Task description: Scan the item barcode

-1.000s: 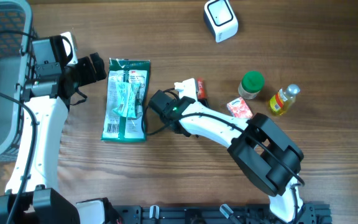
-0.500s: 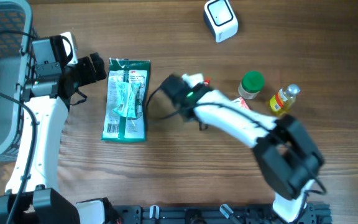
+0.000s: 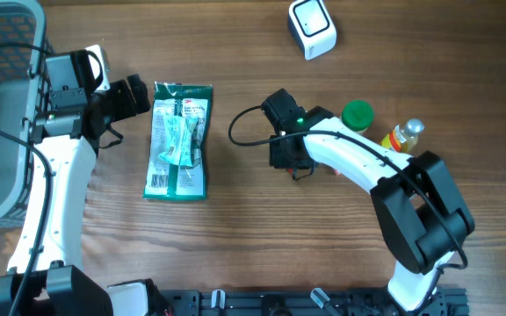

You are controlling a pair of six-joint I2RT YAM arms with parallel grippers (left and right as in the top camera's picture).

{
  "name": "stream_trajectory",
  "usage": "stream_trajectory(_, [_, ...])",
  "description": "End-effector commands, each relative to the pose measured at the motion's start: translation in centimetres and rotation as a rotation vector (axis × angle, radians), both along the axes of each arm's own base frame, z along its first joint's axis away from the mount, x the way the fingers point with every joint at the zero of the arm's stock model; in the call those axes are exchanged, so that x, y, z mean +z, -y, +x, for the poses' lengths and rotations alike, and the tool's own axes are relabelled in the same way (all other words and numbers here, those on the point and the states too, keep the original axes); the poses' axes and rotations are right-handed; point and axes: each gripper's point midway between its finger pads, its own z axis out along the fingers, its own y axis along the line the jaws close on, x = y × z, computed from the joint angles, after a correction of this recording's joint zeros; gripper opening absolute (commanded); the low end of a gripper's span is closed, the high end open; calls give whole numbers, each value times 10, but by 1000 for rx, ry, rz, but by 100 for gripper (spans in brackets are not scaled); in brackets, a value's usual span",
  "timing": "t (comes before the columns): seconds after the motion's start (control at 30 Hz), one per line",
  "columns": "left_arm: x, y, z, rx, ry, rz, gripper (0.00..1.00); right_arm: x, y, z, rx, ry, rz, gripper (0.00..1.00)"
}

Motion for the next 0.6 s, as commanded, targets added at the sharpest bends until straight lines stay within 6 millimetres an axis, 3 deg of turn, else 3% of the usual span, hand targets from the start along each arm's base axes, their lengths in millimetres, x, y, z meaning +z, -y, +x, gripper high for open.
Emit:
stream_trajectory(0.0, [12,0,2,-14,31,8,100,-9,6,1,-25,-3,-33,31])
stream_trajectory(0.33, [12,0,2,-13,31,8,100,-10,22,-5,84,-15,-129,27])
stream_trajectory(0.43, [12,0,2,-13,31,8,100,-9,38,-4,102,3,-220,28])
stream_trajectory(0.57, [12,0,2,-13,31,8,100,-8,40,-4,95,2,-229,34])
